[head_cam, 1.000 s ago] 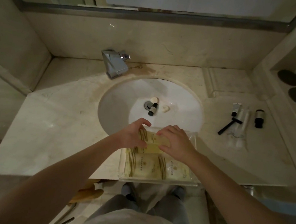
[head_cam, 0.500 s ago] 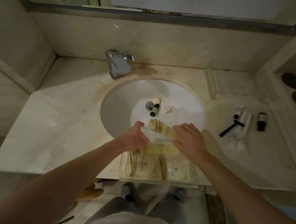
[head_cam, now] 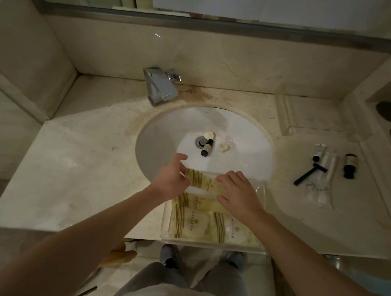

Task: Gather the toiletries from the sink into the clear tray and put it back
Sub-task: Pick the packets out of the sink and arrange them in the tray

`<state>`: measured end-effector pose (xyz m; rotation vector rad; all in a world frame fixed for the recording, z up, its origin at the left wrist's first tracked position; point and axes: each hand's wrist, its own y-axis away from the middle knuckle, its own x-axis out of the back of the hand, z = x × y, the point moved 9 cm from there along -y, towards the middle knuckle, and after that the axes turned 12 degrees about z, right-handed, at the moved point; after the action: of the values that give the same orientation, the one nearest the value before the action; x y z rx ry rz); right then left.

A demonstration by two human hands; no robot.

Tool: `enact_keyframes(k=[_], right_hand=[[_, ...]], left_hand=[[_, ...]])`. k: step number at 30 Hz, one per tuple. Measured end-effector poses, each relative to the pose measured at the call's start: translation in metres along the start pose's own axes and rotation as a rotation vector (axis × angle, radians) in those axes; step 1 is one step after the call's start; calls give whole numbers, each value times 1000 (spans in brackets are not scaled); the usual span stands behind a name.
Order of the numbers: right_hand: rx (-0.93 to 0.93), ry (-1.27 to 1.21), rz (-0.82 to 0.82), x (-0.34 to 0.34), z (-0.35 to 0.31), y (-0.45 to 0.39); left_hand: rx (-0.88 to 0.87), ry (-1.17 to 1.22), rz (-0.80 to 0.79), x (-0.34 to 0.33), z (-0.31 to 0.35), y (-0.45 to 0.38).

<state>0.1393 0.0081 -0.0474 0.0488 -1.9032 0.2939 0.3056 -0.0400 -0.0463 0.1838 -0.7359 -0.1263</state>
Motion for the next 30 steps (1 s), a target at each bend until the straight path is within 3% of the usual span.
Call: enact_keyframes(k=[3,8,18,30], right_hand=[[51,61,34,-5,-13,-6],[118,27,25,-8,-22,-10],[122,121,-43,-20,-21,-6],[58,88,-5,-14,-4,-6]], left_hand=[[-123,-159,110,16,8,1],[-111,-418,64,14,0,-1],[-15,-464,13,6,-16,-14],[12,-430,-38,-4,-11,-34]])
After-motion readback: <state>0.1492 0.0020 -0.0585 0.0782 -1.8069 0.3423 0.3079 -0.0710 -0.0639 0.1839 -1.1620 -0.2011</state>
